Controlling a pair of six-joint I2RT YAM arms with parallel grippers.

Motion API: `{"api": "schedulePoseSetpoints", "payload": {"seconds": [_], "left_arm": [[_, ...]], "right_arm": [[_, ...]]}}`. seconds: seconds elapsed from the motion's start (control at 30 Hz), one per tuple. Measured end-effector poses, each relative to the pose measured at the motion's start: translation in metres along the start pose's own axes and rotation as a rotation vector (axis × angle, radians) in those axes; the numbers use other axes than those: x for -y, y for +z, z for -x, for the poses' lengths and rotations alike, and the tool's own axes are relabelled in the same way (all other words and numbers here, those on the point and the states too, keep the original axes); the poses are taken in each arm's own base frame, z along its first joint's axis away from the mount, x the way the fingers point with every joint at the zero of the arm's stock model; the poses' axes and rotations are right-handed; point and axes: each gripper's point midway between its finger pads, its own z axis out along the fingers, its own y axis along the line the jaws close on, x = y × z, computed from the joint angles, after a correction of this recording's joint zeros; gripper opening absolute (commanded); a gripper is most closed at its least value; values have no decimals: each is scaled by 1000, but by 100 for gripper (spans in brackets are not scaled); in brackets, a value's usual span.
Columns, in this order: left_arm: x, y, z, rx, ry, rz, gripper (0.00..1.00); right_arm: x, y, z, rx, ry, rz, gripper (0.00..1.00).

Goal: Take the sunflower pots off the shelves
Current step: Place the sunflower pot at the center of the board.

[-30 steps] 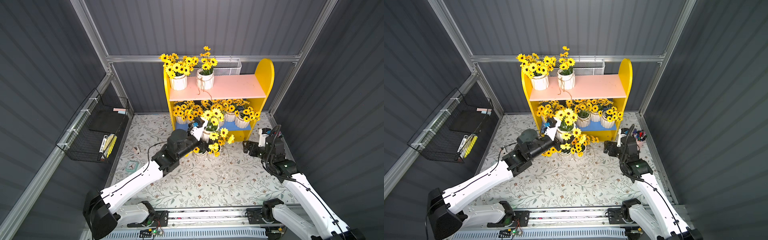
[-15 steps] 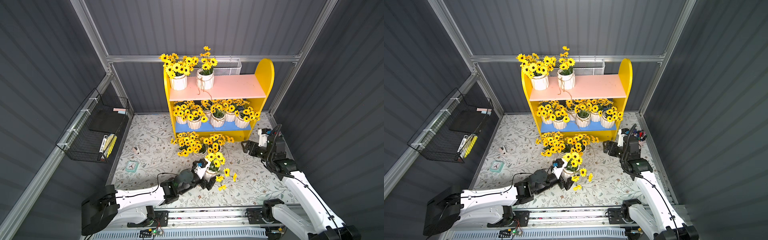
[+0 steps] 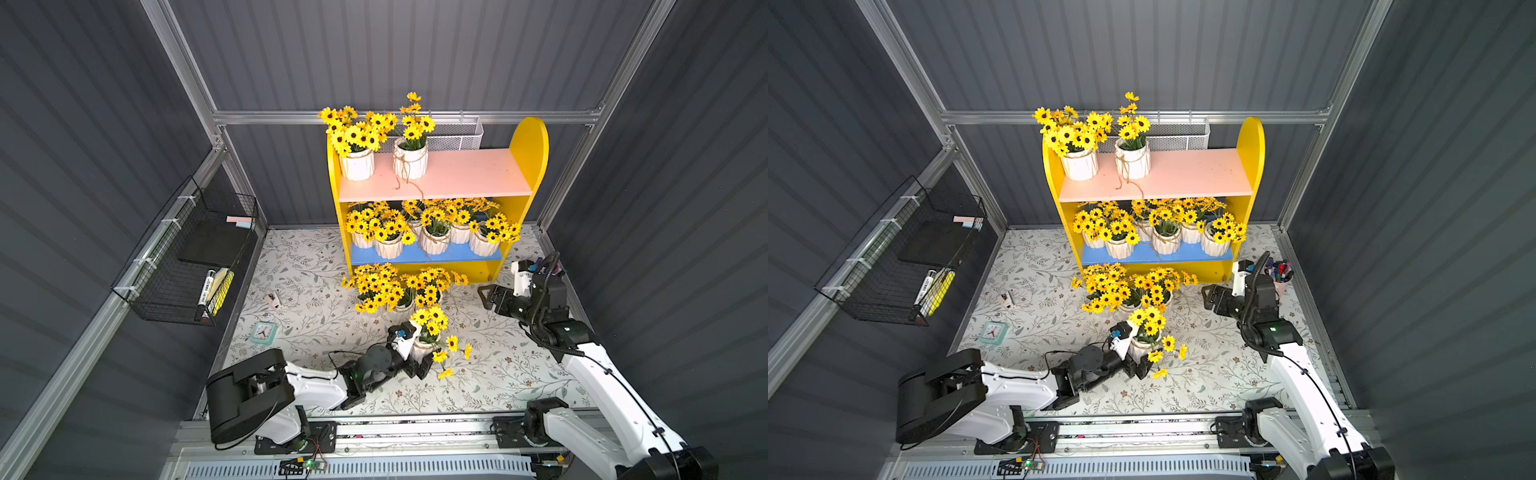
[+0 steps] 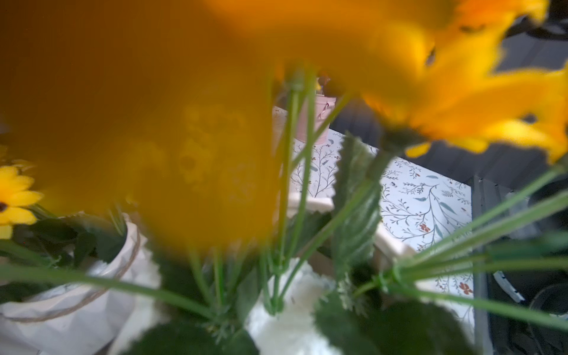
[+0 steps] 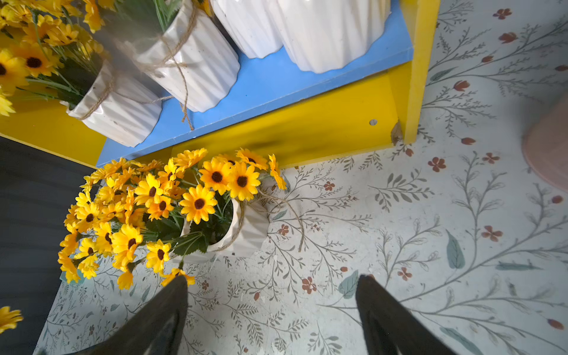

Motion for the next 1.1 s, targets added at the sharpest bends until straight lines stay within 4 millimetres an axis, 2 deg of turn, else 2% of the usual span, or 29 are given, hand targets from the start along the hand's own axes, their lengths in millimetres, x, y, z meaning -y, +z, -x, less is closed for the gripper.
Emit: {"api": "schedulePoseSetpoints", "payload": {"seconds": [0.37, 0.57, 0.87, 0.93, 0.97, 1.0, 1.03, 1.07, 1.1], "left_arm": [[-10, 21, -50, -20, 26, 40, 0], [-27, 27, -74, -29, 41, 95, 0], [-45, 43, -71, 26, 18, 150, 1], [-49, 47, -70, 37, 8, 162, 21], [-51, 47, -70, 41, 2, 166, 27], [-53, 48, -69, 44, -2, 172, 44], [-55, 48, -69, 46, -5, 178, 78], [-57, 48, -69, 47, -9, 182, 91], [-59, 48, -69, 49, -12, 188, 98]], "right_arm": [[-1, -1, 2, 7, -3, 5, 87], [-3, -2, 2, 11, -9, 11, 87], [-4, -2, 2, 13, -11, 24, 88], [-5, -2, 2, 14, -12, 26, 88], [-5, -2, 2, 14, -12, 26, 88], [-5, -2, 2, 13, -12, 28, 88], [-5, -2, 1, 13, -12, 29, 88], [-5, -2, 1, 12, -12, 29, 88], [-5, -2, 1, 12, -12, 30, 89]]}}
